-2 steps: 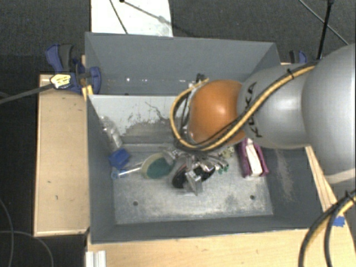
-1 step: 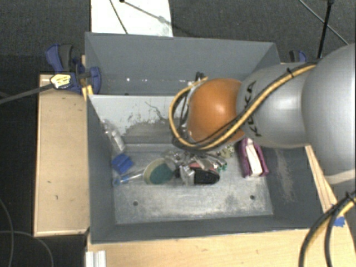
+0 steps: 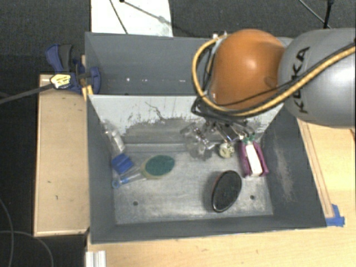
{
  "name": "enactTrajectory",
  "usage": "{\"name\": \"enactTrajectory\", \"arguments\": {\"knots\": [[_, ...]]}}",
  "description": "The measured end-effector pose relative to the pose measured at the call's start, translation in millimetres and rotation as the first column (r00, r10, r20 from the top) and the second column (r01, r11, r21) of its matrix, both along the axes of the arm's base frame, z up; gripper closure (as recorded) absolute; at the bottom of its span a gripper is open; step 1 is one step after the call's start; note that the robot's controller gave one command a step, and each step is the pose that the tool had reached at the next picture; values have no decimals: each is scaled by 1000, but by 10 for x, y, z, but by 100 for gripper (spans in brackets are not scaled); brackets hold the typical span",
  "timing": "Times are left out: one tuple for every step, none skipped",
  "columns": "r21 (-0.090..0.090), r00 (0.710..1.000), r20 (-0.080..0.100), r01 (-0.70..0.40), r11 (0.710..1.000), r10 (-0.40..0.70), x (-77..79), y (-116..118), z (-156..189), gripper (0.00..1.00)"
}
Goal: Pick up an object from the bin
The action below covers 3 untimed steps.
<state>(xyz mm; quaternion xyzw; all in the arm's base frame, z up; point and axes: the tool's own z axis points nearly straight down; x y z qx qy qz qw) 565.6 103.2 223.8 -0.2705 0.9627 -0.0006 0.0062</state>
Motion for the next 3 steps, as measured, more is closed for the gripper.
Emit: {"name": "enactTrajectory", "arguments": {"knots": [[-1, 989, -14, 146, 989, -146, -252, 226, -585, 100], [0, 989, -11, 149, 989, -149, -242, 223, -572, 0], [0, 986, -12, 167, 986, -166, 216, 477, -1516, 0]]}}
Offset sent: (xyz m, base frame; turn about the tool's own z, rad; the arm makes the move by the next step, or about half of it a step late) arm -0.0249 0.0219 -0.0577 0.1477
